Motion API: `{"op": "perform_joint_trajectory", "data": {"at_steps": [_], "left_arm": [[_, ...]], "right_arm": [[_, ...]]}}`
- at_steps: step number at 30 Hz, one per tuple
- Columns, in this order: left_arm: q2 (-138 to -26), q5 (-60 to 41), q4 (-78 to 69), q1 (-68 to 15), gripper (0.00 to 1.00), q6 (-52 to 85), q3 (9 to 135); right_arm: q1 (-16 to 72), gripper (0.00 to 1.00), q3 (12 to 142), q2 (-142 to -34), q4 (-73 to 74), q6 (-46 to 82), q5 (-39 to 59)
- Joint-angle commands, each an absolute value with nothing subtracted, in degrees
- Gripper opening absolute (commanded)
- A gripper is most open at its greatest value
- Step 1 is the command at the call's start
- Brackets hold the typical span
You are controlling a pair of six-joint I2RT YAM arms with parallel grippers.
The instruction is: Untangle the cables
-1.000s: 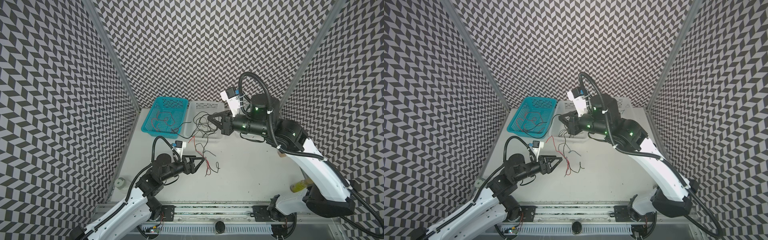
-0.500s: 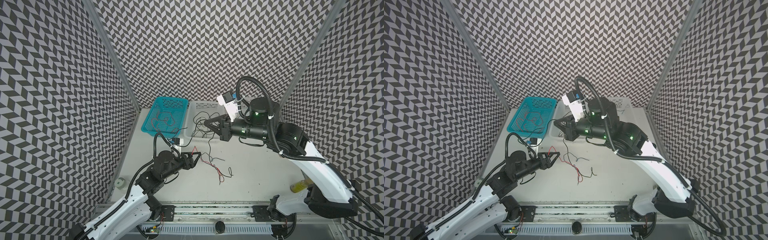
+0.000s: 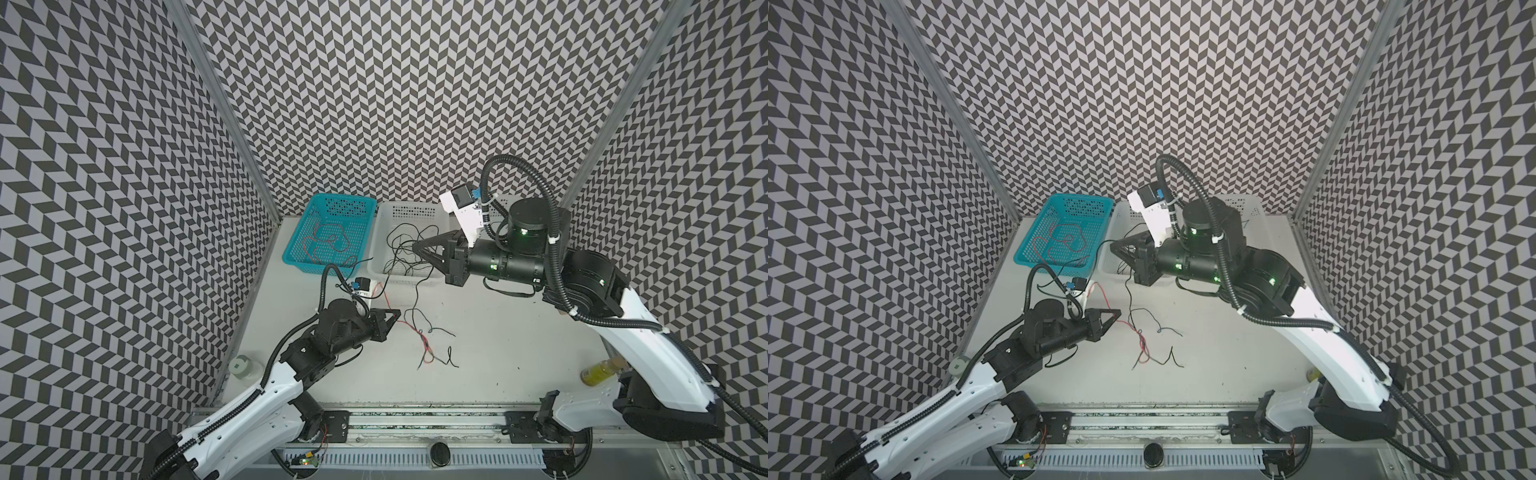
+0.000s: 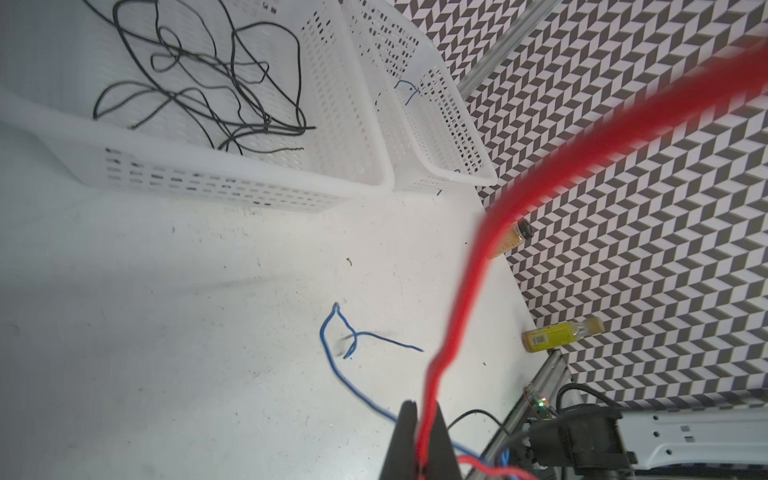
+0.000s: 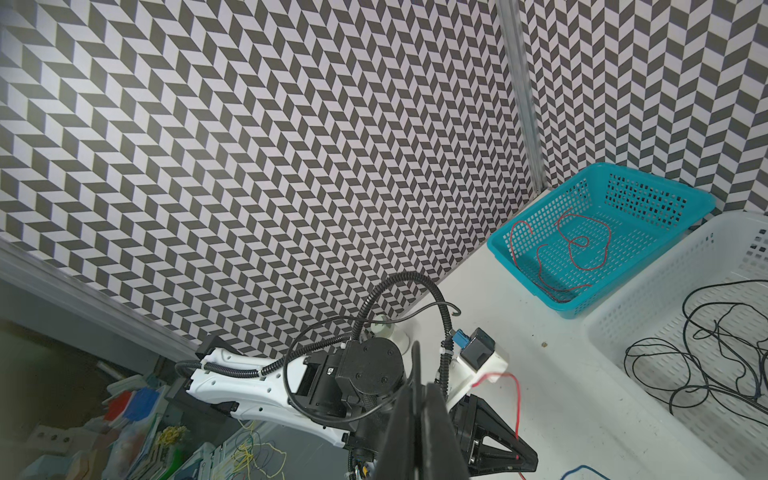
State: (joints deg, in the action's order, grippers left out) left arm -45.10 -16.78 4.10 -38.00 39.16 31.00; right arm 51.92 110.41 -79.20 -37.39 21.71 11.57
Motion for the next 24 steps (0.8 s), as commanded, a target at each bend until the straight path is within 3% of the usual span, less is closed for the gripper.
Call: {"op": "perform_joint_trajectory", "data": {"at_steps": [1,12,24], "left_arm": [[-43.8,-15.1,8.2,-38.2,0.0,37.7,30.7],[-36.0,-7.7,18.0,-38.1,0.0,39.8,21.5],[-35.3,-3.8,20.8,-37.5,0.0,39.5,18.0]], "right_arm": [[52.3,0.0,111.3,-76.0,-34.0,19.4,6.5],[51.7,0.0,120.0,-72.3,-35.0,8.6,-20.1],[51.5,0.0,127.0,-71.0,-27.7,-4.3,-34.7]]}}
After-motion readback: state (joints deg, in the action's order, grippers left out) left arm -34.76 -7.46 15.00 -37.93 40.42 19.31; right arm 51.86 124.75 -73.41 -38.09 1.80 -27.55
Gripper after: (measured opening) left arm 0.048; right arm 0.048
